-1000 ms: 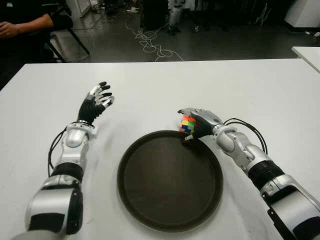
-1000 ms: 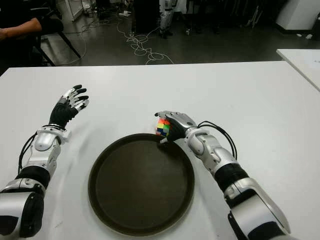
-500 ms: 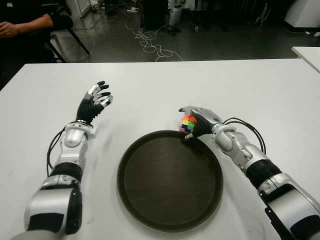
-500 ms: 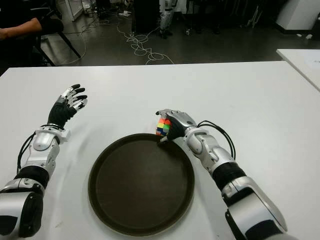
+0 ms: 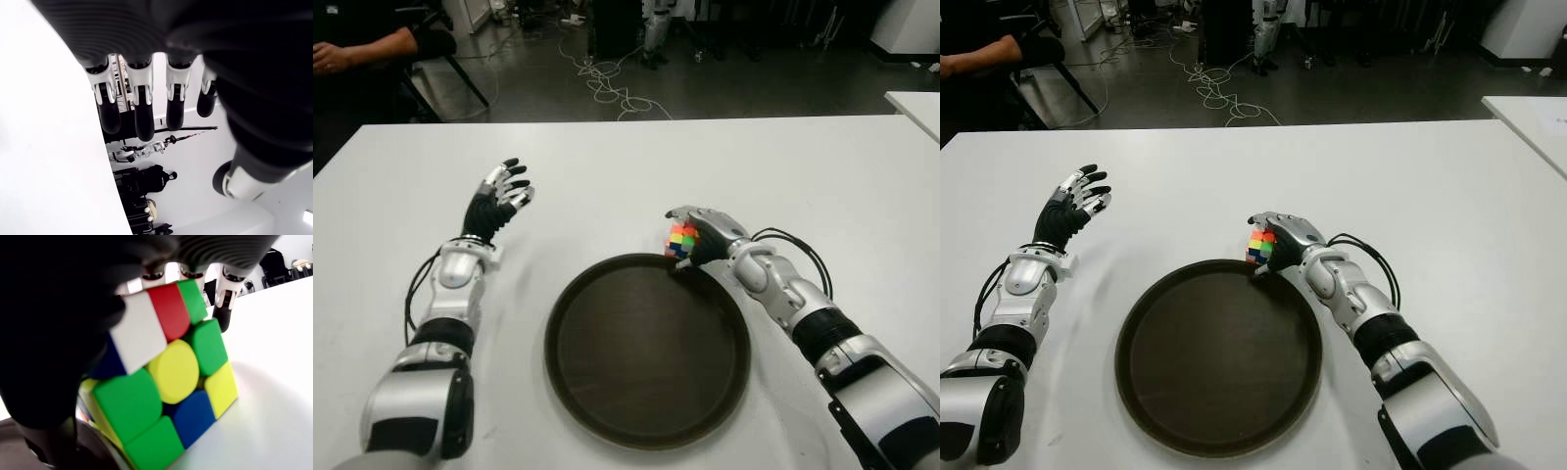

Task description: Pick up the Rubik's Cube and put it in the plate

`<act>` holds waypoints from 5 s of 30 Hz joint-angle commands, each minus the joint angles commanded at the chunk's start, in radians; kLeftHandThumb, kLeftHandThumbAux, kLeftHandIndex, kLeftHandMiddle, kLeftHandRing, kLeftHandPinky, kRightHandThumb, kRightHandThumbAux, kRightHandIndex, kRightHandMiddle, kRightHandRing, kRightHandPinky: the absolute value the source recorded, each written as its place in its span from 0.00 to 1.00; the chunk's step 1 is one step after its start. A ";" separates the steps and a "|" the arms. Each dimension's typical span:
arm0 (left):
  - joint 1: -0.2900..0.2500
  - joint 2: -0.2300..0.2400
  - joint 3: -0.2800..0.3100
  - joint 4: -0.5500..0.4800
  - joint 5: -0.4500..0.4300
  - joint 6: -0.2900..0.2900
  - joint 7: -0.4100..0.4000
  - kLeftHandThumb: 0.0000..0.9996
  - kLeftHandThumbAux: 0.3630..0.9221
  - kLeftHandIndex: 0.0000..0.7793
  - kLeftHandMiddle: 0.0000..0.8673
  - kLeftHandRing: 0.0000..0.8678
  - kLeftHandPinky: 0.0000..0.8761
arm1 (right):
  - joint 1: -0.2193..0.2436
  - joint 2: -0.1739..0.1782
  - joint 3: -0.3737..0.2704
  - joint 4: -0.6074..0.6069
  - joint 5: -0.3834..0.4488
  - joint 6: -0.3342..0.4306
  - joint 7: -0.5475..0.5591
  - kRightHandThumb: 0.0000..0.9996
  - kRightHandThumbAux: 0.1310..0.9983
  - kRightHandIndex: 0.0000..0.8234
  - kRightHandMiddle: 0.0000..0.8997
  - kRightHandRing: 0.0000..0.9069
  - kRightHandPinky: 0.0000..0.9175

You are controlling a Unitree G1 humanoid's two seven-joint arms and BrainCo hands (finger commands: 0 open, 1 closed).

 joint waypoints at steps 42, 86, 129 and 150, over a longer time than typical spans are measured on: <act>0.011 -0.003 -0.009 -0.015 0.007 -0.009 0.019 0.23 0.56 0.12 0.18 0.19 0.20 | 0.012 -0.005 0.009 0.004 -0.019 0.011 -0.114 0.69 0.70 0.51 0.68 0.69 0.68; 0.011 -0.007 -0.009 -0.020 0.007 0.003 0.033 0.24 0.59 0.12 0.19 0.20 0.21 | 0.016 0.012 -0.018 0.014 0.003 0.024 -0.210 0.69 0.70 0.51 0.64 0.64 0.64; -0.007 -0.009 -0.010 0.008 0.008 -0.007 0.021 0.25 0.57 0.13 0.19 0.21 0.23 | 0.052 -0.053 0.001 -0.161 -0.068 0.010 -0.325 0.69 0.70 0.51 0.56 0.56 0.54; -0.006 -0.009 -0.016 0.009 0.017 -0.005 0.036 0.22 0.53 0.13 0.18 0.20 0.23 | 0.010 -0.065 0.017 -0.201 -0.139 -0.004 -0.316 0.69 0.70 0.51 0.60 0.60 0.57</act>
